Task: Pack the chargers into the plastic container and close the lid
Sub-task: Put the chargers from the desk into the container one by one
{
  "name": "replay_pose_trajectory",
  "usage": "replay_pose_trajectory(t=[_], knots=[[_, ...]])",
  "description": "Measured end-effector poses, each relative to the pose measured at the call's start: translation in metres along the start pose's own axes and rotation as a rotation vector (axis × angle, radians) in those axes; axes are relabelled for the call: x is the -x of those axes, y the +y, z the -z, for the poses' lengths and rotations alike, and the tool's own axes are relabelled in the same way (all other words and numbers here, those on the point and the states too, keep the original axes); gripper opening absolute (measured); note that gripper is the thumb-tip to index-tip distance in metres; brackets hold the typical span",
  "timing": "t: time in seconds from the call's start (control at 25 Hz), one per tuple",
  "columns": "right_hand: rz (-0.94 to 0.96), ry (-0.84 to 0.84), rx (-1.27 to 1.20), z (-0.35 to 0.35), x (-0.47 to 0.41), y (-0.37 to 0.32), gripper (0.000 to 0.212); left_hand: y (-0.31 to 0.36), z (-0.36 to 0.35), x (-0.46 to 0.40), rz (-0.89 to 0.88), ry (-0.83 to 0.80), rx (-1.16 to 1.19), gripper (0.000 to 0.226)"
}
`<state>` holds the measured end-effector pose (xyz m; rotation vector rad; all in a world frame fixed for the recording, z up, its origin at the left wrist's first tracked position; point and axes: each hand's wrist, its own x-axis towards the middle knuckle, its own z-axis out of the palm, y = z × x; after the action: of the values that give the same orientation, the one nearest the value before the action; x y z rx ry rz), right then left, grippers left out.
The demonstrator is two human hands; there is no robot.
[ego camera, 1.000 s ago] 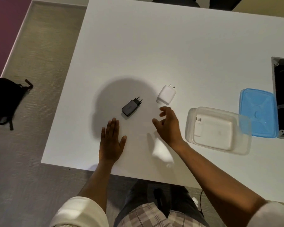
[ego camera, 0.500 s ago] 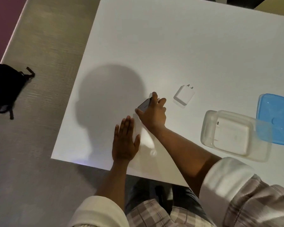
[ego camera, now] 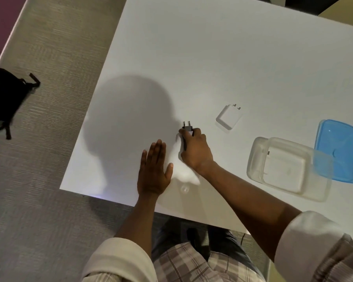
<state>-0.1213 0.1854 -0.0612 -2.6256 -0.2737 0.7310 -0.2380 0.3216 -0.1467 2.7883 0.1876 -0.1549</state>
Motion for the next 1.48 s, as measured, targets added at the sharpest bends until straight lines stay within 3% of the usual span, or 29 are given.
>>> replay_pose_trajectory(t=[0.4,0.56,0.76,1.04,1.24,1.48], knots=[[0.036,-0.049,0.043,0.008,0.070,0.077,0.068,0.006,0.004,0.003,-0.010,-0.015,-0.062,0.071],[0.074,0.045,-0.094,0.035,0.101,0.099,0.073,0.038,-0.004,-0.002,0.062,-0.051,-0.055,0.080],[0.130,0.193,-0.170,0.077,0.149,0.128,0.071,0.107,-0.027,-0.016,-0.080,-0.113,-0.064,0.077],[-0.080,0.359,-0.168,0.114,0.162,0.197,0.072,0.151,-0.040,-0.023,-0.091,-0.091,-0.065,0.076],[-0.271,0.246,-0.187,0.108,0.136,0.237,0.073,0.151,-0.043,-0.024,-0.091,-0.070,-0.060,0.076],[-0.271,0.077,-0.165,0.092,0.115,0.259,0.073,0.151,-0.044,-0.025,-0.066,-0.091,-0.091,0.076]])
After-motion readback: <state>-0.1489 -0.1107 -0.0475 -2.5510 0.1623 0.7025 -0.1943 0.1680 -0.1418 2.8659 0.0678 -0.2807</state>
